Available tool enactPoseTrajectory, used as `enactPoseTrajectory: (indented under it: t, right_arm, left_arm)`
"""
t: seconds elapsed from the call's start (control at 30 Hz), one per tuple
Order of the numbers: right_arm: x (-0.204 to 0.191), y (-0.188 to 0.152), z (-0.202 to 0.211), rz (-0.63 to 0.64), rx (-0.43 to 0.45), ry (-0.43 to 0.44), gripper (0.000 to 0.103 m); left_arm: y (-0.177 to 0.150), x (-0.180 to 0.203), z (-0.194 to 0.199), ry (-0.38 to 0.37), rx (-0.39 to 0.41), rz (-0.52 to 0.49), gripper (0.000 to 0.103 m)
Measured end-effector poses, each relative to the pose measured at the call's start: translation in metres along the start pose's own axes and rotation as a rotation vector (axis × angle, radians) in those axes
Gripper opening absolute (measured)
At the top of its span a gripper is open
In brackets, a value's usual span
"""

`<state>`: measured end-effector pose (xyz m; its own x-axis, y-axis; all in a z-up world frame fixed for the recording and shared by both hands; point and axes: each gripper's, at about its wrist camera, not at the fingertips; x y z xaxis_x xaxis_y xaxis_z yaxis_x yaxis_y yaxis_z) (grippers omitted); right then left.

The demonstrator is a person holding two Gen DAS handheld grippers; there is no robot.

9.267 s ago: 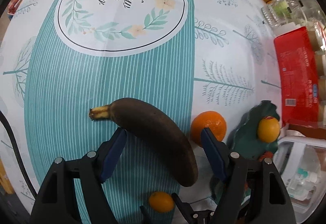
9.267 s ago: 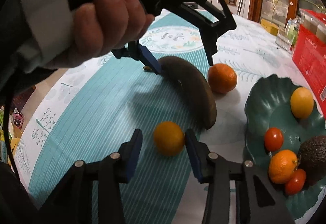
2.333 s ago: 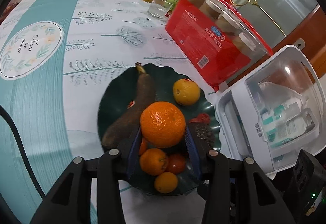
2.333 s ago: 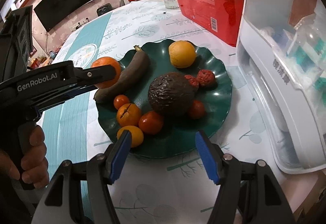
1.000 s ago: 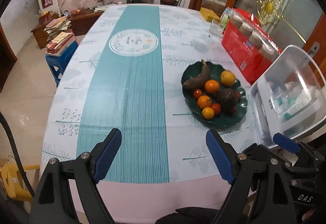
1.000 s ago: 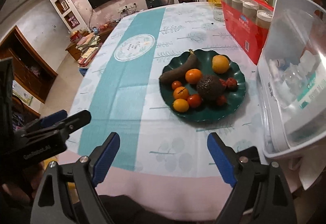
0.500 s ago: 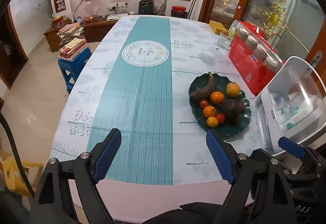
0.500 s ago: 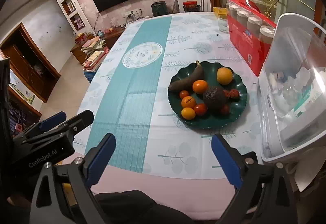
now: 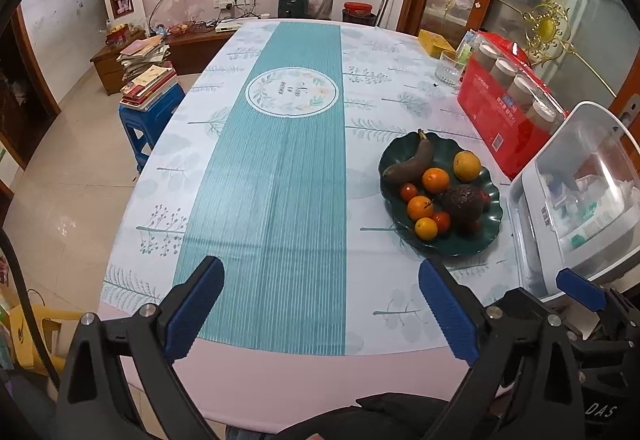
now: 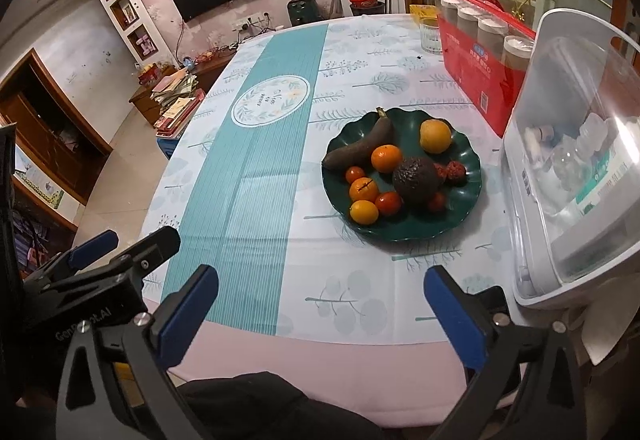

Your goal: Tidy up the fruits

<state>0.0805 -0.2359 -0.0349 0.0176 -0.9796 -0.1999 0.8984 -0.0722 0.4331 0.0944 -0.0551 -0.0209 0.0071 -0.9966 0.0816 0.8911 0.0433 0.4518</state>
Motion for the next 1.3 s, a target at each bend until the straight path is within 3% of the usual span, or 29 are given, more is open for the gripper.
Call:
enactPoseTrajectory:
  t: [0.7,1.3]
  right_arm:
    - [-0.007,0.002,-0.001,0.011,-0.002,-0.007,0.103]
    - [-0.022,-0.015,0.010,-0.017,0.008,-0.035,0.103]
  left_arm:
    - [-0.002,-0.012,-0.006,0.017,-0.041,0.009,0.098]
    - [-0.013,-0.021,0.010,0.015,-0.027,-0.025,0.098]
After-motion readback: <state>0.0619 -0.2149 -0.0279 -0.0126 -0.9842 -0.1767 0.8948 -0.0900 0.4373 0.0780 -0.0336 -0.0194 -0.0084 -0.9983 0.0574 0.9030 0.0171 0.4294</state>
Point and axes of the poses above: each gripper's, at about its wrist camera, not at the fingertips, and z roughly against the way its jaws point, x to its right, y to its top, and after that the axes turned 5 degrees about -x, right-handed
